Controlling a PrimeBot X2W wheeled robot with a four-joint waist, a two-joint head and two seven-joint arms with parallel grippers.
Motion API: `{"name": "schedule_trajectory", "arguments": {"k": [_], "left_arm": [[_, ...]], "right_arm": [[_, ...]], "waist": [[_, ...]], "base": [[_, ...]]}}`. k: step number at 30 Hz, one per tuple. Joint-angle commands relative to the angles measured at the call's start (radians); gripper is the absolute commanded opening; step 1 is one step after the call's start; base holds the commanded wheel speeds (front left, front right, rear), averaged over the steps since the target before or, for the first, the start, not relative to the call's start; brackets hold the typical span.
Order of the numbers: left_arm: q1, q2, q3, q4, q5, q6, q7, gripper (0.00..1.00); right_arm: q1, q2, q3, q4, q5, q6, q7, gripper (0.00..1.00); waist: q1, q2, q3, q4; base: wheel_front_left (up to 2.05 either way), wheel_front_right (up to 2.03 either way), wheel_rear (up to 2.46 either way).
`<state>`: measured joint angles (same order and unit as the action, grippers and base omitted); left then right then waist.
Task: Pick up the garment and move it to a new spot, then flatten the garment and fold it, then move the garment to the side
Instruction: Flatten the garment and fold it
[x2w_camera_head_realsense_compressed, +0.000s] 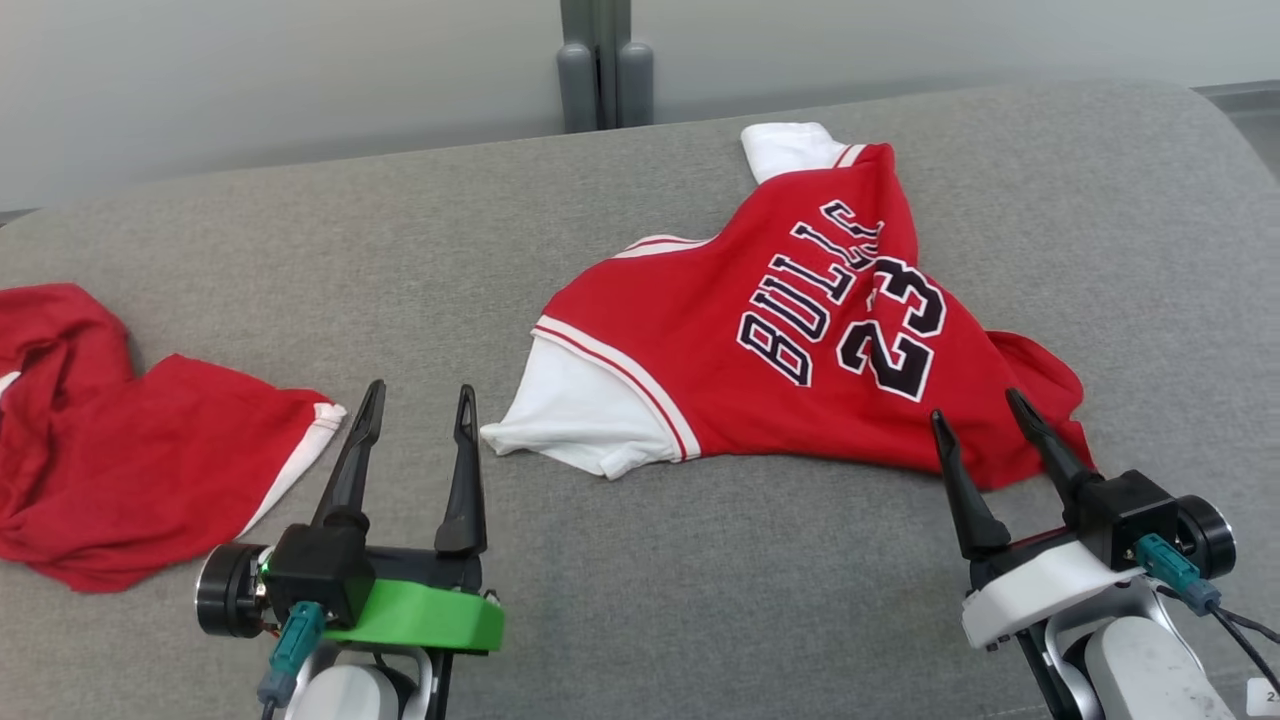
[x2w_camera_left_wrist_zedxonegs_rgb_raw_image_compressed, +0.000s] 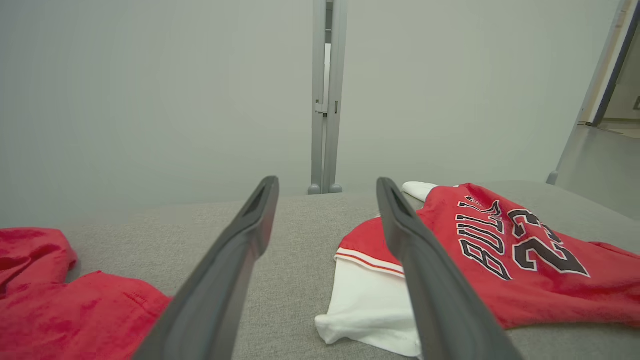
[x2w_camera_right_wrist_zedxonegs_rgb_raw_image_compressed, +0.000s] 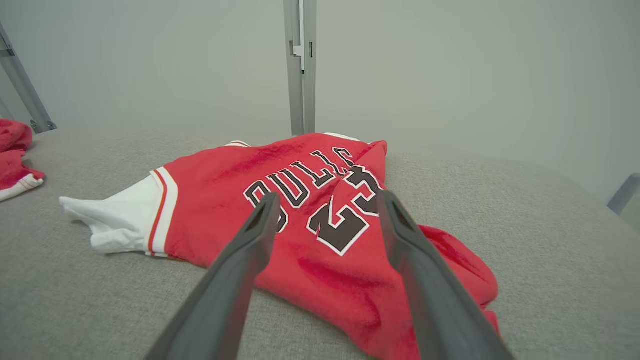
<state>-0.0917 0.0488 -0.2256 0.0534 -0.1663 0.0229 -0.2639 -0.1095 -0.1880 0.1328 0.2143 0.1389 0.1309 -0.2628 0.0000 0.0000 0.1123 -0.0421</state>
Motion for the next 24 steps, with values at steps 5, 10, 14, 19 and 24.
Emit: {"name": "schedule_trajectory", "arguments": {"k": [5, 10, 14, 19, 24], "left_arm": [[-0.011, 0.003, 0.017, 0.053, 0.033, -0.031, -0.001, 1.00], [-0.080, 0.027, 0.024, 0.227, 0.076, -0.053, -0.001, 1.00], [-0.166, 0.050, 0.010, 0.414, 0.109, -0.049, 0.004, 1.00], [-0.260, 0.068, 0.001, 0.573, 0.127, -0.048, 0.007, 1.00], [-0.310, 0.090, -0.012, 0.689, 0.154, -0.024, 0.017, 1.00]], "right_arm": [[-0.008, 0.032, -0.006, -0.028, -0.025, 0.000, -0.003, 1.00], [-0.025, 0.041, 0.001, -0.039, -0.040, 0.000, -0.003, 1.00], [-0.031, 0.049, -0.009, -0.044, -0.047, 0.000, -0.003, 1.00], [-0.036, 0.057, -0.020, -0.048, -0.049, 0.000, -0.003, 1.00], [-0.043, 0.066, -0.018, -0.051, -0.052, 0.000, -0.003, 1.00]], "waist": [[0.0000, 0.0000, 0.009, -0.062], [0.0000, 0.0000, 0.042, -0.096], [0.0000, 0.0000, 0.073, -0.122], [0.0000, 0.0000, 0.103, -0.147], [0.0000, 0.0000, 0.116, -0.168]], "base": [[0.00, 0.00, 0.00], [0.00, 0.00, 0.00], [0.00, 0.00, 0.00], [0.00, 0.00, 0.00], [0.00, 0.00, 0.00]]}}
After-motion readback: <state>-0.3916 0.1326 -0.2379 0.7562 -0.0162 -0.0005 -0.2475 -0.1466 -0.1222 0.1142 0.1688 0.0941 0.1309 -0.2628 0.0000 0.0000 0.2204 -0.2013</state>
